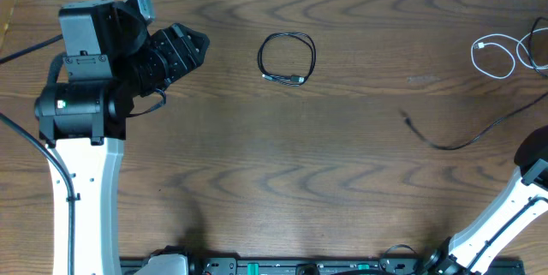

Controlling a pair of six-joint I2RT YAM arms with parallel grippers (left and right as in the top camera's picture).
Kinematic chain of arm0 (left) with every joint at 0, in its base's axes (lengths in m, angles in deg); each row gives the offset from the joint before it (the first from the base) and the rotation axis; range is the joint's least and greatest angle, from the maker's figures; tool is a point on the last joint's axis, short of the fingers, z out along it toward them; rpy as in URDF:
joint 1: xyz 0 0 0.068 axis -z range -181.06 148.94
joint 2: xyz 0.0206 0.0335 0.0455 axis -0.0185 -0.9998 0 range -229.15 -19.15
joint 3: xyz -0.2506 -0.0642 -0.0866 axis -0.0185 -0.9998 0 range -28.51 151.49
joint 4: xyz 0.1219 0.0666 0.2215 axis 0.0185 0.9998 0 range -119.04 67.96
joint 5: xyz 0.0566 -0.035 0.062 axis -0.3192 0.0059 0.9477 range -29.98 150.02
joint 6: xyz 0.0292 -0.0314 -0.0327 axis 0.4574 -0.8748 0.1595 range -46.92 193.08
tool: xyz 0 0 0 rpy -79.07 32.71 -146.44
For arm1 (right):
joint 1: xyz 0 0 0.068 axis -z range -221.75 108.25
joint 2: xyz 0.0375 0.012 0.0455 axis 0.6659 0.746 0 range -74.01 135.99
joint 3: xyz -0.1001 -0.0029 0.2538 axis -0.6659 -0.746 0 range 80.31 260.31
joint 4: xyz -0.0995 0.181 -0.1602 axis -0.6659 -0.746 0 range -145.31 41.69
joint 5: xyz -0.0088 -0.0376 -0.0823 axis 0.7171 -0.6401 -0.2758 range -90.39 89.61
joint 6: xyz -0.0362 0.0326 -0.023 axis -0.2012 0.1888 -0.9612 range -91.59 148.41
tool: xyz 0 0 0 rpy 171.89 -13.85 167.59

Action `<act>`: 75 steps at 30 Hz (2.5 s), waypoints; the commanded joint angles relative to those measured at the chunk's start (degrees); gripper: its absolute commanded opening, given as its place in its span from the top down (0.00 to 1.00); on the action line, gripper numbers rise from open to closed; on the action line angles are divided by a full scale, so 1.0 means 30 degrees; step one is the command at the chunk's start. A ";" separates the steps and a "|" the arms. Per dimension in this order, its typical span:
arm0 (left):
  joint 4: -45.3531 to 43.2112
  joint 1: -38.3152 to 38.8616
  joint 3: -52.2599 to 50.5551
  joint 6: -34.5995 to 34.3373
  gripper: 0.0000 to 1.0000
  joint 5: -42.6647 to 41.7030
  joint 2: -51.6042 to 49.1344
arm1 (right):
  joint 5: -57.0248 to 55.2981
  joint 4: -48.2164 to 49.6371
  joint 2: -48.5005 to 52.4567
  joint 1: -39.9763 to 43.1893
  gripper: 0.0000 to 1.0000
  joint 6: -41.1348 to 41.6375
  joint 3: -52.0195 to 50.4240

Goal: Untangle cables

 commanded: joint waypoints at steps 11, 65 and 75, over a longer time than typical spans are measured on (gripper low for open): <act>-0.0109 0.1749 -0.0131 0.1472 0.37 0.0175 -0.1785 | 0.7839 0.0313 -0.2069 -0.0022 0.16 -0.4801 0.0102; -0.0444 0.2076 -0.0131 0.2958 0.38 0.0189 -0.2747 | 0.3738 1.2823 -0.9799 -1.8608 0.61 0.4641 -2.5696; -0.0452 0.2076 -0.0131 0.2958 0.37 0.0189 -0.2747 | 0.2586 1.5926 -0.9581 -1.8593 0.60 0.4983 -2.7394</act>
